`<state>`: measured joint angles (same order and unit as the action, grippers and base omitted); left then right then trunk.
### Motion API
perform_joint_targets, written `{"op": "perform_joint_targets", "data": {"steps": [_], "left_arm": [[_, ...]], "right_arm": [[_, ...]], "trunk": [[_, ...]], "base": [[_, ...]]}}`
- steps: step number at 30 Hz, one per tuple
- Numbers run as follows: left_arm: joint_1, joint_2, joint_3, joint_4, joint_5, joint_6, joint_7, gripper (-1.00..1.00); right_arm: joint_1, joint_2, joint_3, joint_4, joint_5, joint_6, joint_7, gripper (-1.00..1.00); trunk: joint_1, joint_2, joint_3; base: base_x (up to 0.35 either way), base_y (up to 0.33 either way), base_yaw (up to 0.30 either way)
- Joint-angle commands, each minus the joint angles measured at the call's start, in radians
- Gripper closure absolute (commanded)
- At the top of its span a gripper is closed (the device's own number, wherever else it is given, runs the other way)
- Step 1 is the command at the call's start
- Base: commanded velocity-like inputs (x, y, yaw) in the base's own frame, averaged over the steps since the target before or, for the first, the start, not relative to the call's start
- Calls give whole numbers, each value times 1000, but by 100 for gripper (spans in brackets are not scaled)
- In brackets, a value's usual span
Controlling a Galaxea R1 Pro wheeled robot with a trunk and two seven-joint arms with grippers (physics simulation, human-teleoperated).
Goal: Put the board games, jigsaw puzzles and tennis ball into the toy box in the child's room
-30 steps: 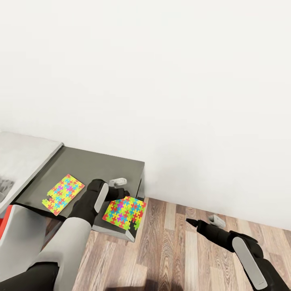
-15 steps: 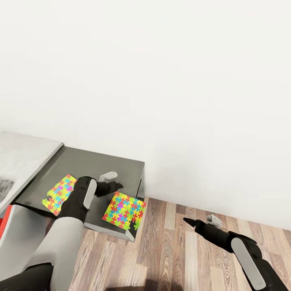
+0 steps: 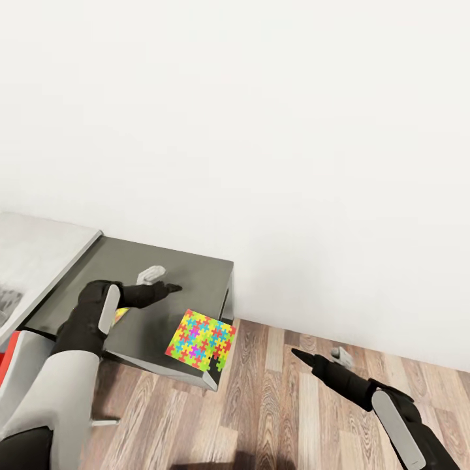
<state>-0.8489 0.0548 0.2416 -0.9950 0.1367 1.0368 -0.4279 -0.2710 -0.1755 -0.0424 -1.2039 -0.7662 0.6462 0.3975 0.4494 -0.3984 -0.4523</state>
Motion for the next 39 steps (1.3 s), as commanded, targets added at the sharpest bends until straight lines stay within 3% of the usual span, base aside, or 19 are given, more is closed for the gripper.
{"op": "perform_joint_targets", "data": {"steps": [1, 3, 5, 11, 14, 16, 19, 23, 26, 30, 35, 39], "left_arm": [[0, 7, 1, -6, 6, 7, -21, -100], [4, 28, 1, -25, 6, 8, -101, -100], [11, 55, 1, -55, 5, 9, -267, -100], [72, 126, -7, -91, 4, 2, -627, -100], [119, 137, -9, -124, 1, -1, -759, -100], [181, 141, -10, -184, 0, -3, -860, -100], [270, 144, -7, -284, -1, -4, -945, -100], [347, 143, -4, -390, 1, -3, -1004, -100], [370, 141, -7, -430, 2, -1, -1030, -100], [379, 139, -9, -445, 3, -2, -1042, -100], [383, 144, -1, -449, 3, -3, -1052, -100], [384, 144, -1, -450, 3, -3, -1063, -100]], "right_arm": [[-1, 0, -2, 3, -3, 3, 19, -100], [-1, 1, -2, 10, -2, -5, 72, -100], [-1, 12, 0, 16, -1, -29, 134, -100], [-11, 31, 42, 30, -1, -62, 169, -100], [-30, 48, 70, 32, -1, -65, 169, -100], [-41, 72, 98, 33, 2, -67, 165, -100], [-46, 89, 114, 33, 4, -69, 158, -100], [-50, 98, 121, 35, 2, -65, 154, -100], [-62, 102, 123, 38, -1, -59, 154, -100], [-75, 110, 129, 46, -5, -53, 150, -100], [-80, 146, 129, 75, -5, -50, 149, -100], [-90, 152, 129, 91, -4, -50, 149, -100]], "trunk": [[1, -2, -1], [1, -2, -1], [1, -2, -1], [1, -2, -1], [1, -2, -1], [1, -2, -1], [1, -2, -1], [1, -2, -1], [1, -2, -1], [1, -2, -1], [1, -2, -1], [1, -2, -1]], "base": [[0, 0, 0], [0, 0, 0], [0, 0, 0], [0, 0, 0], [0, 0, 0], [0, 0, 0], [0, 0, 0], [0, 5, 0], [0, 113, 0], [0, 136, 0], [0, 29, 0], [0, 6, 0]]}}
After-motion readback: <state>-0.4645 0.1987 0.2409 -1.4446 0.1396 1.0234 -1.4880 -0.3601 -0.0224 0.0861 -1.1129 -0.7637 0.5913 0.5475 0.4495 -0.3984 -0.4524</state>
